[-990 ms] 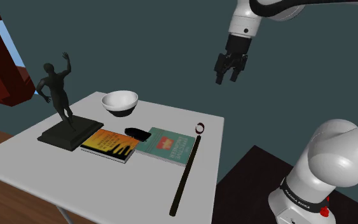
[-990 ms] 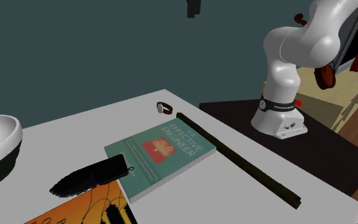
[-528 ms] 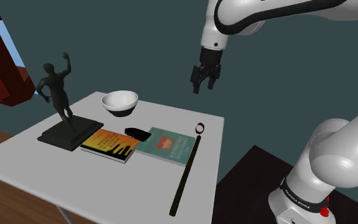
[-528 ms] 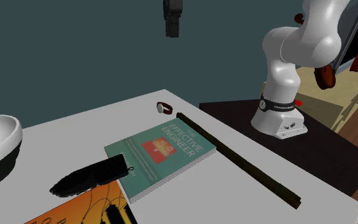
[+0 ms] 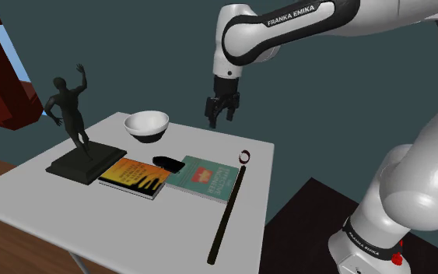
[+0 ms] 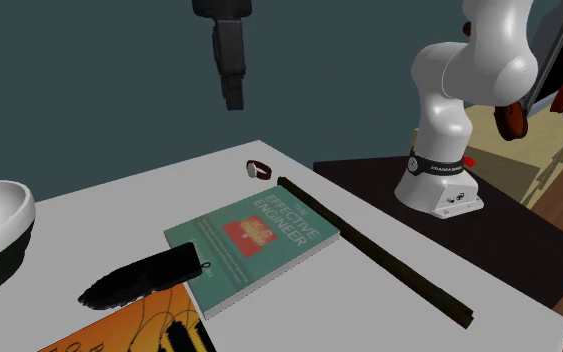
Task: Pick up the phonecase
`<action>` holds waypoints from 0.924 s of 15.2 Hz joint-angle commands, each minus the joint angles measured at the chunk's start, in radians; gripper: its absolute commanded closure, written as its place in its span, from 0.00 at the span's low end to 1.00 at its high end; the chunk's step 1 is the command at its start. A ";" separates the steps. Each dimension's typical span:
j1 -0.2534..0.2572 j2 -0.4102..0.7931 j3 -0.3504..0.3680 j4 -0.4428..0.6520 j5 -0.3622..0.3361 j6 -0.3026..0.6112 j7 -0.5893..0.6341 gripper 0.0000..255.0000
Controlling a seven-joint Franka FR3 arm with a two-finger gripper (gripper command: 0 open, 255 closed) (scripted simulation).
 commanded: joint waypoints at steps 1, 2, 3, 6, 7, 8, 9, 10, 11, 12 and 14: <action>0.012 0.076 0.015 0.050 -0.008 0.021 0.000 0.00; 0.018 0.112 0.022 0.075 -0.013 0.029 0.001 0.00; 0.025 0.148 0.029 0.101 -0.019 0.036 0.002 0.00; 0.045 0.257 0.047 0.183 -0.040 0.052 0.005 0.00; 0.053 0.293 0.053 0.213 -0.048 0.055 0.006 0.00; 0.061 0.330 0.058 0.244 -0.056 0.058 0.008 0.00; 0.069 0.367 0.063 0.276 -0.064 0.059 0.009 0.00; 0.077 0.404 0.067 0.309 -0.073 0.059 0.010 0.00; 0.086 0.441 0.071 0.344 -0.082 0.058 0.011 0.00; 0.096 0.479 0.075 0.380 -0.091 0.056 0.012 0.00; 0.116 0.555 0.081 0.456 -0.109 0.049 0.014 0.00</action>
